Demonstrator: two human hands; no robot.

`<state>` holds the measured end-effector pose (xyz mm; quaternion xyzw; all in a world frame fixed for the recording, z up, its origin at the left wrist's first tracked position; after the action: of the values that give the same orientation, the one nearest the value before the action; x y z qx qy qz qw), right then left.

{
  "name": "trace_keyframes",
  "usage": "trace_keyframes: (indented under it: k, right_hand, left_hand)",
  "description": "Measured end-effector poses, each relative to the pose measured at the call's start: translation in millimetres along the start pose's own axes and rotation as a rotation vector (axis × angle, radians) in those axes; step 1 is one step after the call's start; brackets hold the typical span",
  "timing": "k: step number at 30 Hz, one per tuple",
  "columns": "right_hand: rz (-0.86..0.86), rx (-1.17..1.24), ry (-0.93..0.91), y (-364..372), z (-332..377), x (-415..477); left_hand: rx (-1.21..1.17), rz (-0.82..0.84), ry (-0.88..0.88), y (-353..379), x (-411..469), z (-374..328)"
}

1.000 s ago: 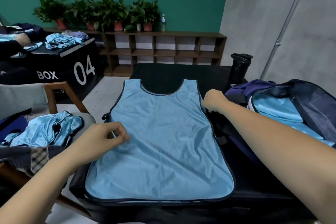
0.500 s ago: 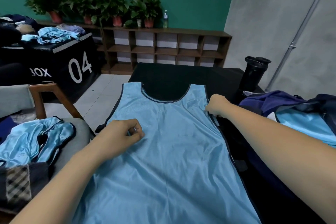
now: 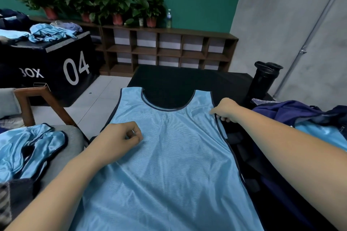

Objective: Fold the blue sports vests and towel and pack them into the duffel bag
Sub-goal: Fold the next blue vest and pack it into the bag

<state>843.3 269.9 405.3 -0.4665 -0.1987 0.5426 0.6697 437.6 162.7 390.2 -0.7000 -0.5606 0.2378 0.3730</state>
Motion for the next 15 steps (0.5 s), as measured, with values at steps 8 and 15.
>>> trace_keyframes:
  k: [8,15]
  right_hand:
    - [-0.071,0.173,-0.017,-5.3,-2.6,21.9]
    - [-0.175,-0.245,-0.058,-13.8,11.3,18.5]
  left_hand:
    - [0.001,-0.018,-0.015,-0.1,5.4,-0.3]
    - [0.005,-0.007,-0.050,-1.5,10.5,6.3]
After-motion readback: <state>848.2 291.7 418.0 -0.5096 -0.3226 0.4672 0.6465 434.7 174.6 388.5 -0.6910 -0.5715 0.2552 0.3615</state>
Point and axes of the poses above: each hand's wrist, its own x-axis towards the middle knuckle, its own y-axis out of the palm, z = x × y, the point moved 2 cm from there along x, towards the middle knuckle
